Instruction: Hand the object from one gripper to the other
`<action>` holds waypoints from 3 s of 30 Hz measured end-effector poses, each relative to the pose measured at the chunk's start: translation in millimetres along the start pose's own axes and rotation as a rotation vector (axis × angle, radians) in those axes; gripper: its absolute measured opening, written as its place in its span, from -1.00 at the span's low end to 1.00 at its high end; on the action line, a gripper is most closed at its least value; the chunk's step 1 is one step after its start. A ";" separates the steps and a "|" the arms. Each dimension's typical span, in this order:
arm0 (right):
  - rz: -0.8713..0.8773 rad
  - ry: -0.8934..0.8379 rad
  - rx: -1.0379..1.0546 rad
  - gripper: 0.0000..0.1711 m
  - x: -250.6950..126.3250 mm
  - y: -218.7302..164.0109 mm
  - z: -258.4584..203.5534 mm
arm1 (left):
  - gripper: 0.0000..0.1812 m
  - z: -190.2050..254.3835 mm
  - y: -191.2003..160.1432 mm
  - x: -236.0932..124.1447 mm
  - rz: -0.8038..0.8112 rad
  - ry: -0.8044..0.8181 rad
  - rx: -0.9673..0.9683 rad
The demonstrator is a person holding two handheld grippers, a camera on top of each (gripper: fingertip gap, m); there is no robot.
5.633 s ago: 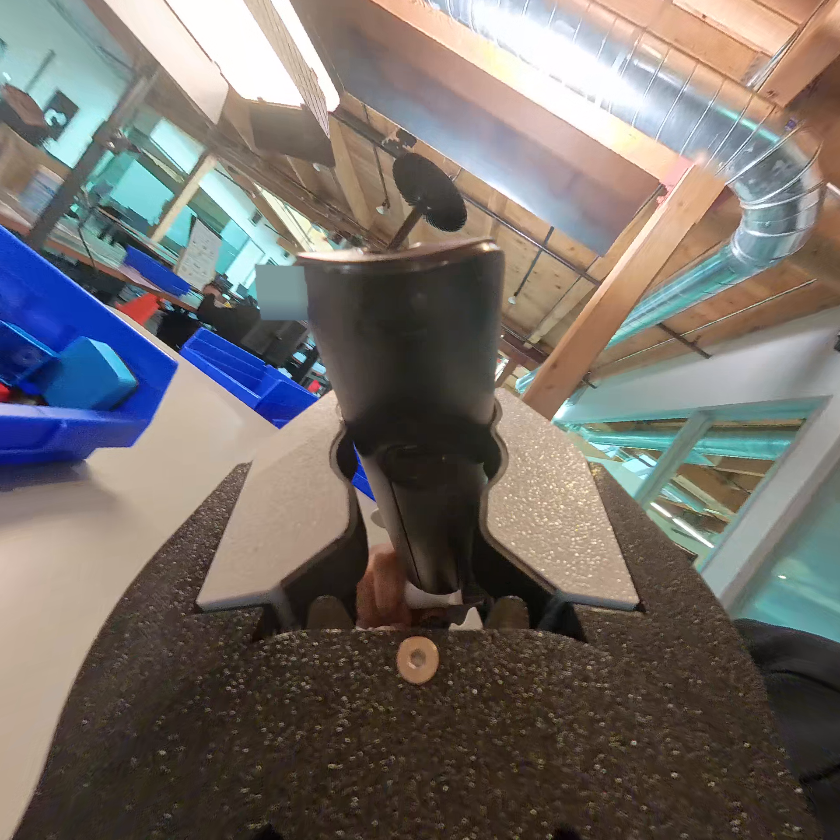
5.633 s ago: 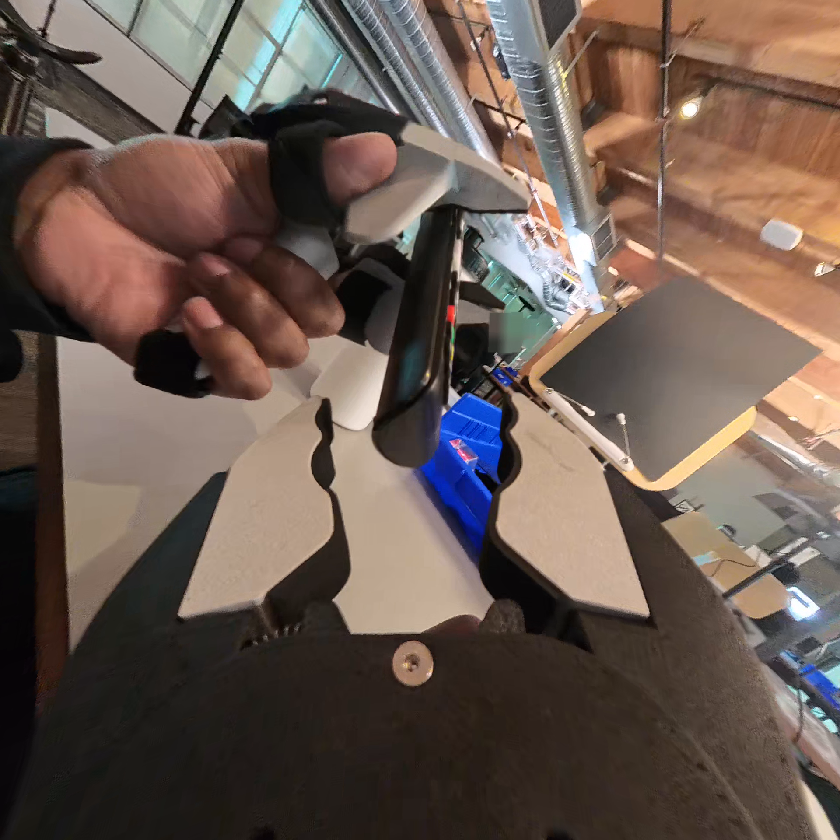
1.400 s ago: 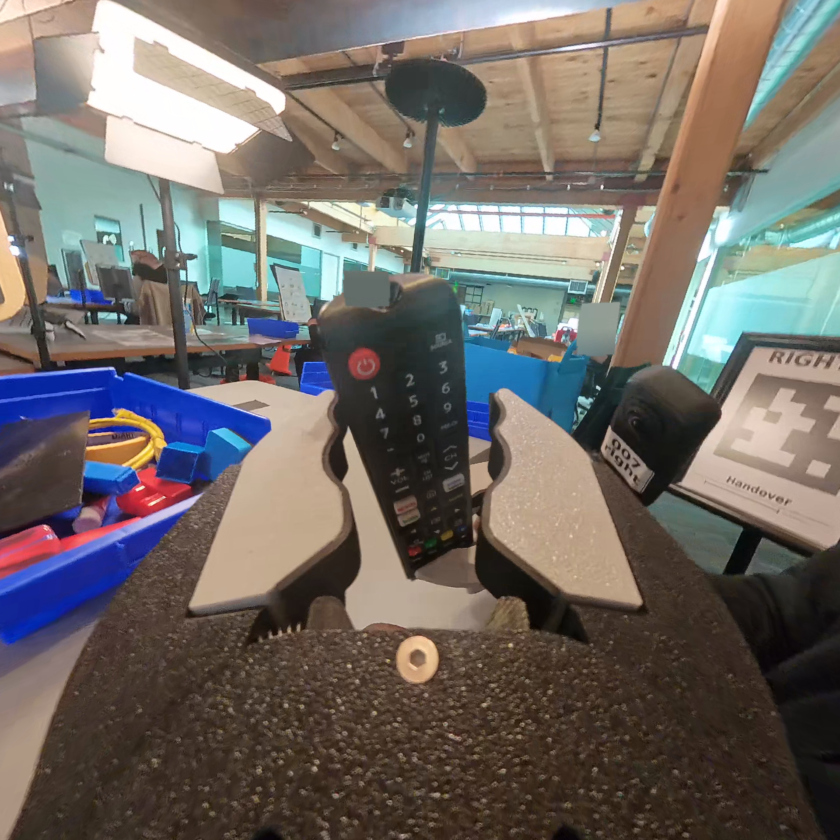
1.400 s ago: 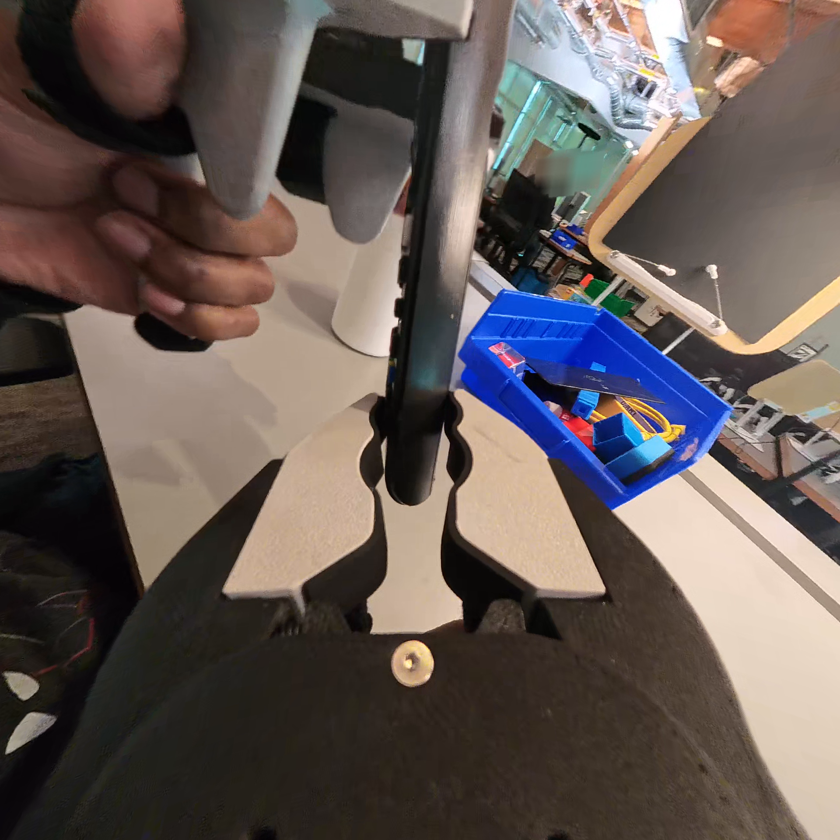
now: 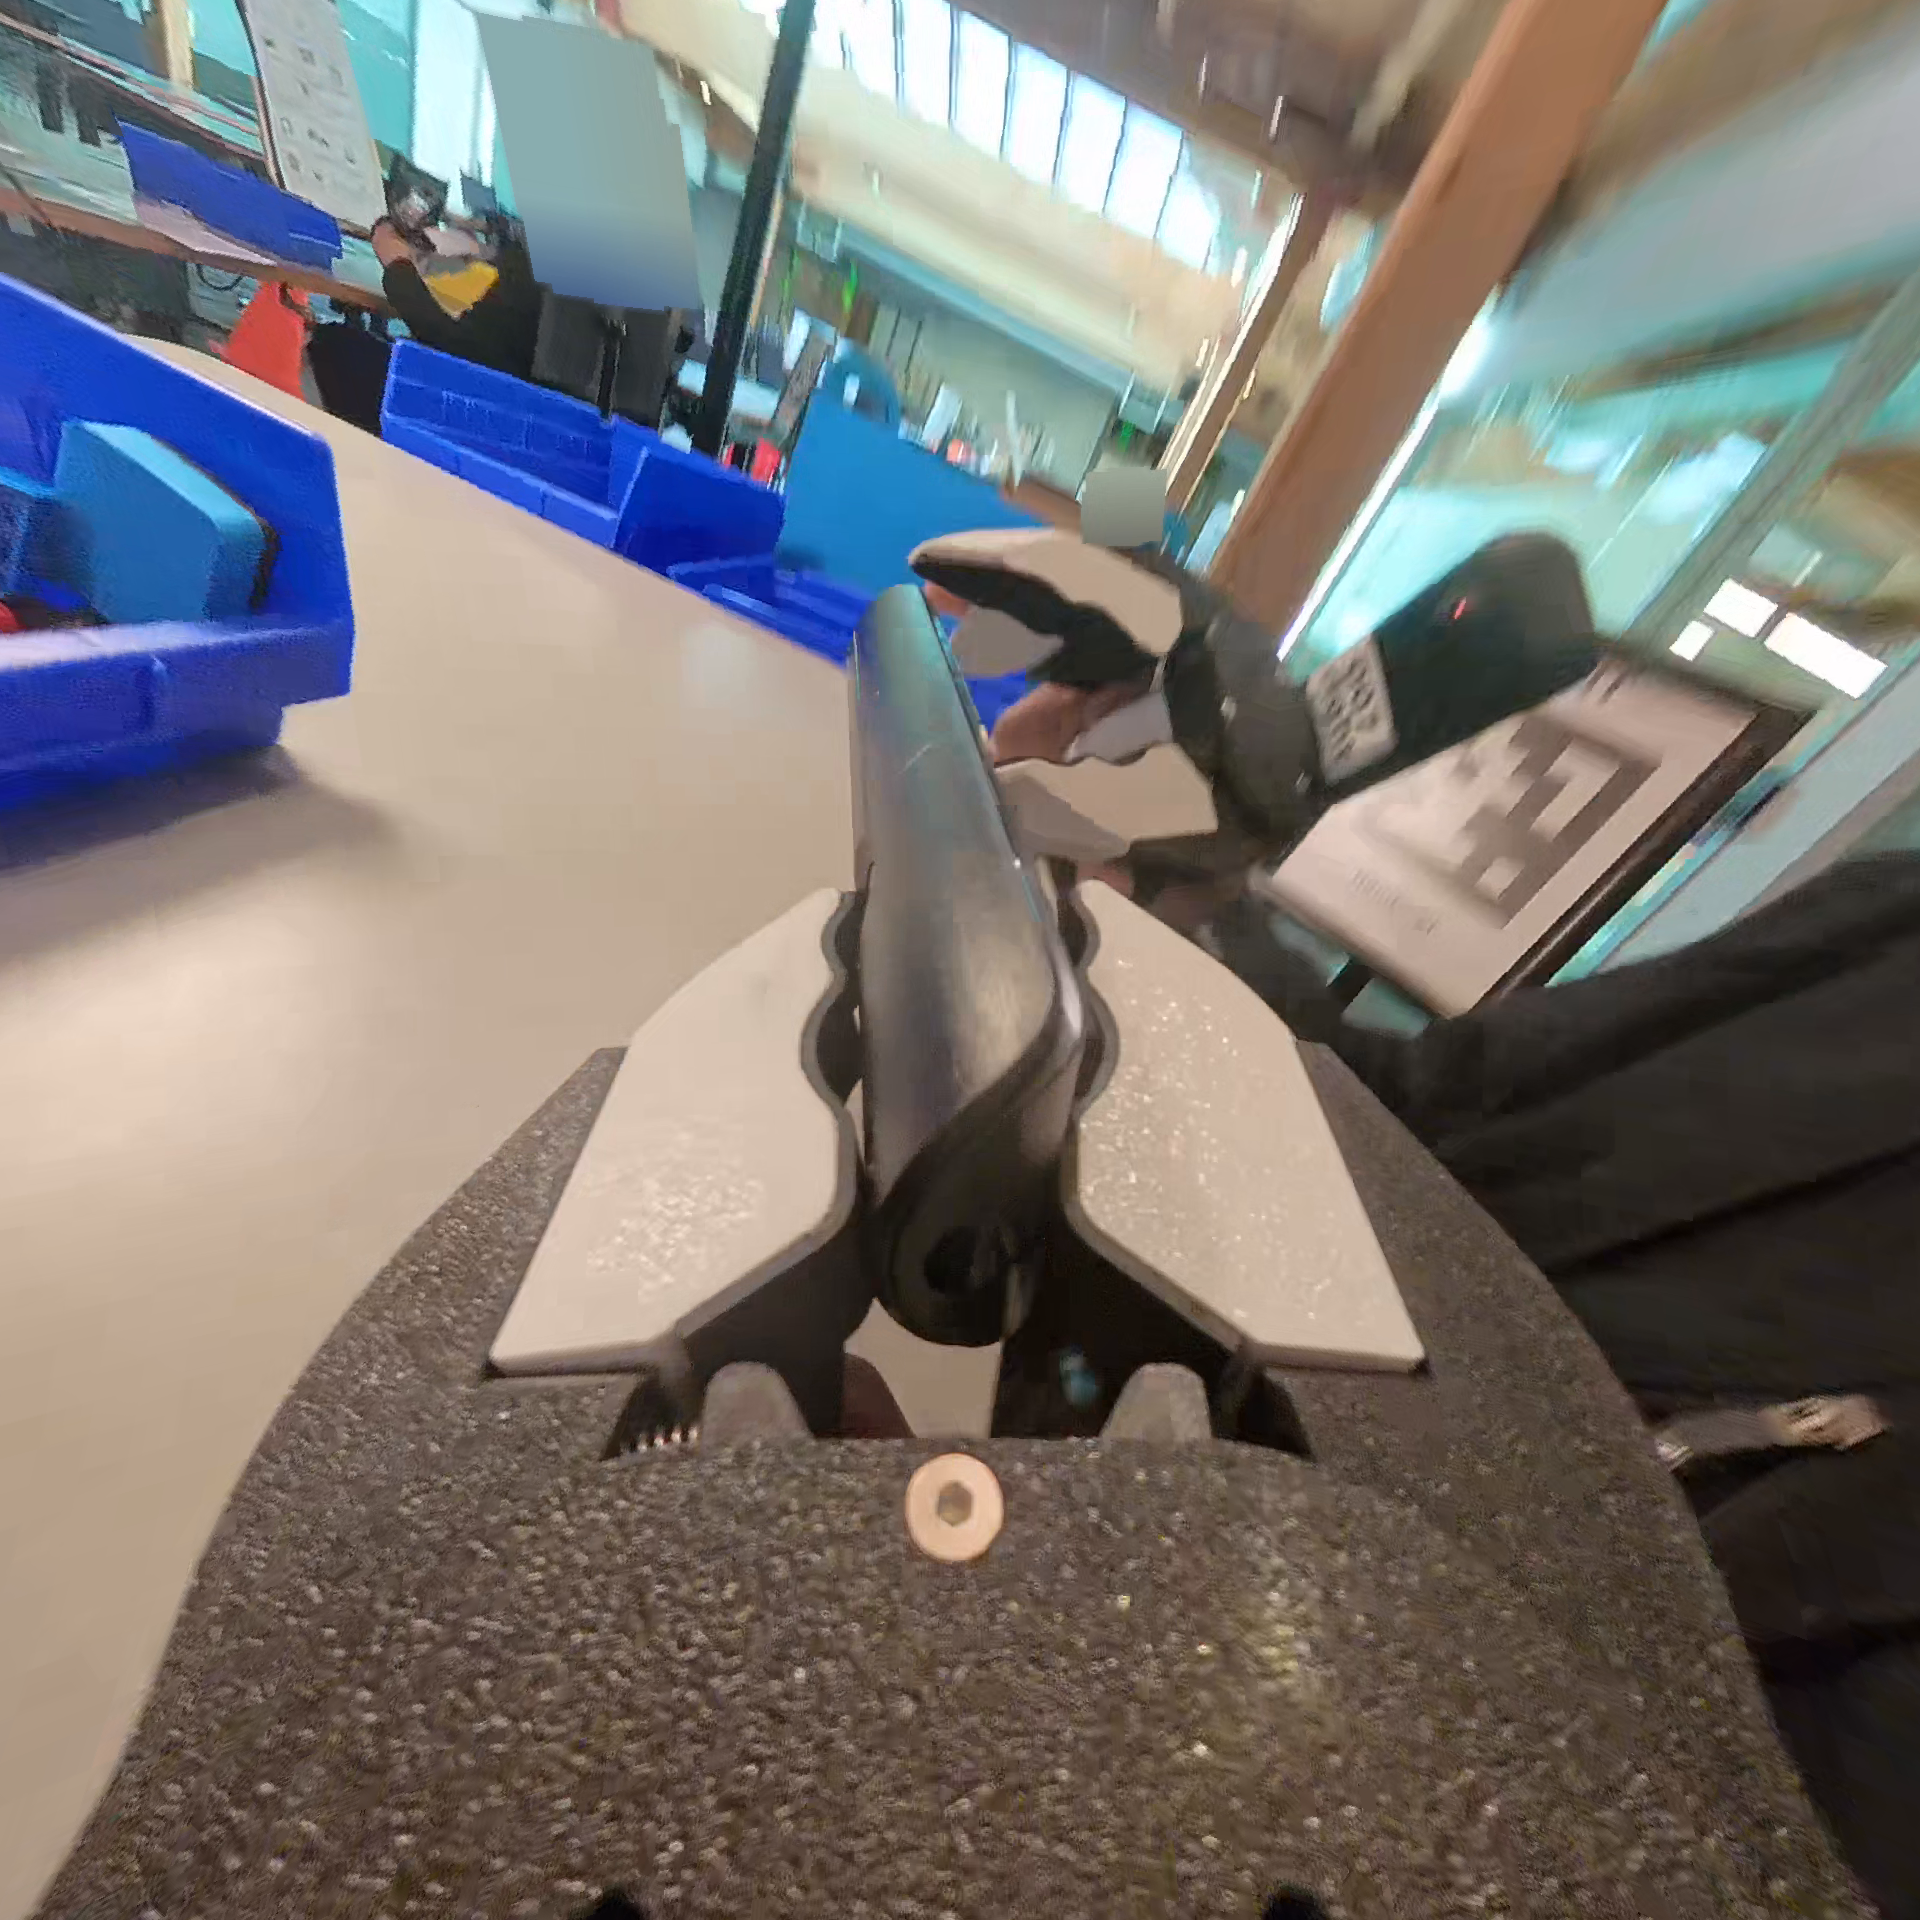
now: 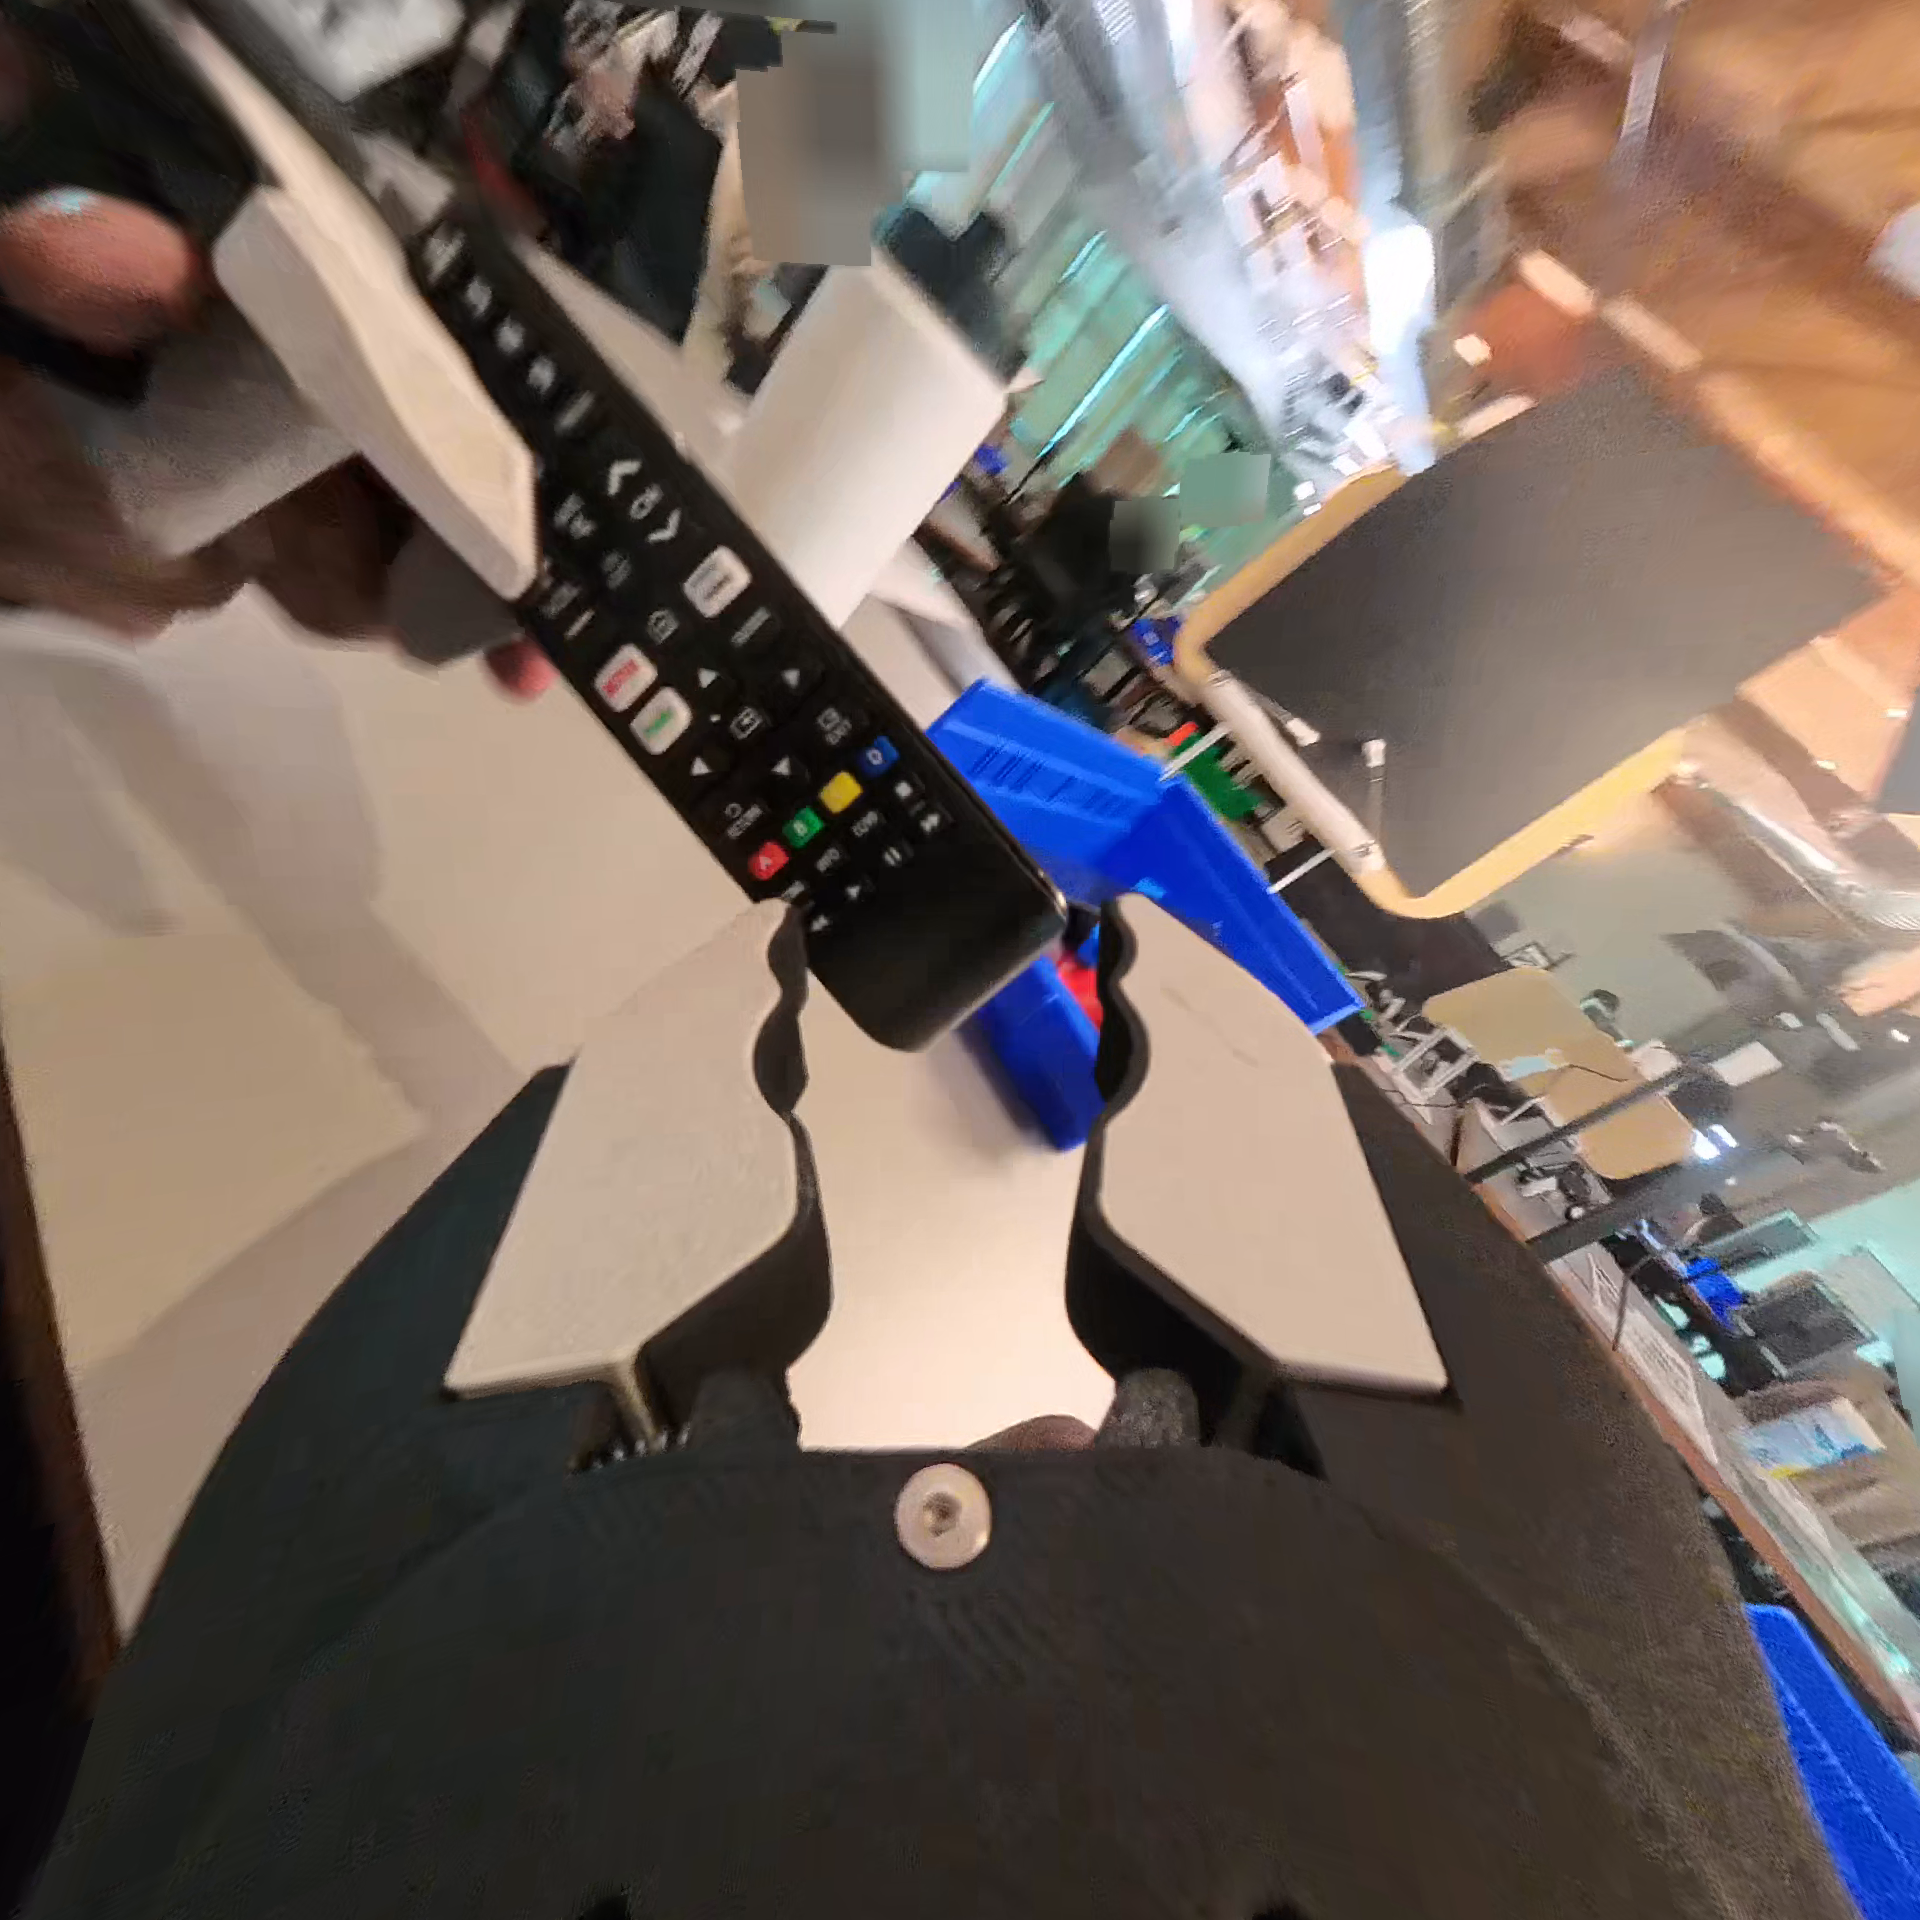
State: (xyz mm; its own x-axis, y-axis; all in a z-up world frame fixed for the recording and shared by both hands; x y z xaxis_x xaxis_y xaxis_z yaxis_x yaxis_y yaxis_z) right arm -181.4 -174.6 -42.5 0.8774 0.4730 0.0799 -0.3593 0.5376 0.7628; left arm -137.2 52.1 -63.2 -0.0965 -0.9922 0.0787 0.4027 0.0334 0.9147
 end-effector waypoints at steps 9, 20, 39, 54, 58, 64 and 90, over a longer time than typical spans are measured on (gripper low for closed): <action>0.100 0.039 0.726 -0.30 9.2 -3.1 5.0 | -0.59 4.1 -14.9 4.4 0.487 -0.014 -0.134; 0.298 0.487 1.346 -0.67 28.5 -15.8 -23.9 | -0.59 8.8 -31.9 37.2 0.476 -0.199 -0.236; 0.274 -0.268 -0.188 -0.73 -9.9 17.7 -29.3 | -0.11 46.9 -6.3 27.0 0.217 0.194 0.430; 0.290 -0.101 -0.614 -0.74 -4.8 2.8 -67.0 | -0.38 60.7 -39.9 29.8 -0.286 0.399 1.462; 0.289 -0.079 -0.641 -0.74 -2.9 3.0 -75.4 | -0.64 58.7 -49.8 33.3 -0.356 0.403 1.548; 0.294 -0.193 -0.584 -0.69 -1.1 4.5 -71.6 | -0.71 61.2 -35.6 35.5 -0.199 0.514 1.358; -0.079 -0.004 0.043 -0.28 28.9 -1.4 -64.4 | -0.39 37.0 -3.7 8.0 0.401 0.113 0.313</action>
State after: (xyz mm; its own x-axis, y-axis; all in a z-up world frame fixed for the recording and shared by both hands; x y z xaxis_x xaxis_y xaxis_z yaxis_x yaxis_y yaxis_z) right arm -176.0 -116.8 -82.6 0.9037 0.4276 0.0203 -0.2748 0.5429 0.7936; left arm -173.2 48.4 -51.2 0.1154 -0.9003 0.4197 0.0945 0.4305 0.8976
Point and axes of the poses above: each gripper's, where its closed fingertips meet, x out along the fingers, y out of its top, z = x × y across the jaws, the point moved 10 cm from there along -x, back along the fingers, and after that the axes turned 10 degrees about -y, right-handed, at the moved point
